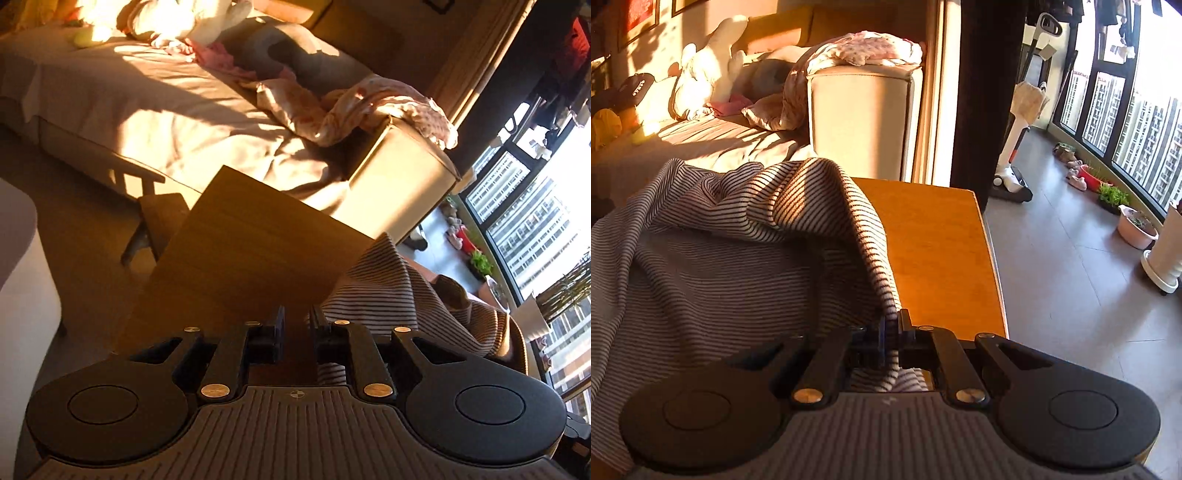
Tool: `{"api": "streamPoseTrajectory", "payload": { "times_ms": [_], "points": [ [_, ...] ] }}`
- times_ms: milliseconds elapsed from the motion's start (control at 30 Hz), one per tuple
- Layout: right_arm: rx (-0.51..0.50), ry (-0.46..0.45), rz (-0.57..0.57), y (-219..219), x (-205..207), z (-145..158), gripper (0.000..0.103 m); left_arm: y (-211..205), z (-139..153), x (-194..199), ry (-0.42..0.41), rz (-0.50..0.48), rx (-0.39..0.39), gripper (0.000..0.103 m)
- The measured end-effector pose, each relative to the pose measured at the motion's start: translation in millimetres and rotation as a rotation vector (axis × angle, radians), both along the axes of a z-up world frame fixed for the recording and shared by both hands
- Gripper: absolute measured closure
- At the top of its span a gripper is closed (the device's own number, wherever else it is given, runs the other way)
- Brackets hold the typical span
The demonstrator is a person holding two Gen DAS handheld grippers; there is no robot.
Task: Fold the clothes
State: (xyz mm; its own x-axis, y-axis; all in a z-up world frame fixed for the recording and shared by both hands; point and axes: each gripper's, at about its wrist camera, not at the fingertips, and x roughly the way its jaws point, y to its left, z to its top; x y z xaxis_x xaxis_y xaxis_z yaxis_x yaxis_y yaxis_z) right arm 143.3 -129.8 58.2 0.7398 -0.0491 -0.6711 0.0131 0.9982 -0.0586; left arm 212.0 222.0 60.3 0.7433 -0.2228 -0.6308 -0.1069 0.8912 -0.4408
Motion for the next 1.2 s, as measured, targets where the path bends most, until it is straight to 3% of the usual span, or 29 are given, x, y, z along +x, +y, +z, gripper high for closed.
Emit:
{"api": "streamPoseTrajectory", "payload": {
  "times_ms": [33, 67, 133, 200, 333, 467, 533, 700, 833, 900, 967, 1000, 1033, 1100, 1200],
  "points": [
    [0.0, -0.001, -0.008, -1.9, -3.5, 0.9, 0.098, -3.1, 1.3, -1.3, -0.001, -0.008, 0.017, 0.08],
    [-0.005, -0.002, -0.018, -2.6, -4.8, 1.8, 0.098, -6.3, 2.7, -2.5, -0.002, -0.016, 0.034, 0.065],
    [-0.014, -0.008, -0.03, -3.0, -5.2, 3.3, 0.097, -15.2, 5.1, -3.2, -0.003, -0.033, 0.051, 0.05],
    [-0.014, -0.017, -0.033, -1.6, -2.8, 4.2, 0.096, -26.4, 6.3, -2.5, 0.002, -0.055, 0.05, 0.046],
    [-0.014, -0.023, -0.019, 5.6, 0.2, 3.7, 0.092, -47.5, 5.3, -1.7, 0.007, -0.087, 0.039, 0.023],
    [-0.011, -0.027, -0.017, 9.1, -1.4, 2.1, 0.087, -68.5, 4.3, 1.4, 0.01, -0.12, 0.051, 0.013],
    [-0.007, -0.035, -0.023, 7.1, -2.9, 3.4, 0.08, -76.5, 2.8, 4.5, 0.017, -0.133, 0.053, 0.007],
    [-0.005, -0.061, -0.038, 3.0, -6.2, 7.9, 0.07, -87.3, -6.0, 11.9, 0.049, -0.155, 0.068, 0.007],
    [0.005, -0.069, -0.018, 4.2, -2.2, 9.9, 0.045, -91.2, -10.7, 16.2, 0.061, -0.165, 0.095, 0.013],
    [0.01, -0.064, -0.001, 7.2, 2.3, 8.3, 0.045, -90.8, -13.0, 18.0, 0.068, -0.166, 0.102, 0.024],
    [0.017, -0.054, 0.019, 11.6, 7.9, 5.1, 0.046, -89.7, -15.2, 19.5, 0.074, -0.165, 0.108, 0.049],
    [0.022, -0.049, 0.032, 14.7, 10.6, 2.8, 0.051, -89.2, -16.2, 20.3, 0.078, -0.164, 0.111, 0.056],
    [0.026, -0.045, 0.043, 17.7, 13.1, 0.7, 0.065, -88.6, -17.3, 21.0, 0.081, -0.164, 0.114, 0.068],
    [0.031, -0.043, 0.049, 23.8, 17.7, -2.1, 0.073, -87.6, -19.5, 22.5, 0.088, -0.163, 0.119, 0.073],
    [0.029, -0.073, 0.045, 26.5, 23.6, 4.0, 0.074, -85.9, -21.9, 24.5, 0.096, -0.162, 0.126, 0.078]
  ]
}}
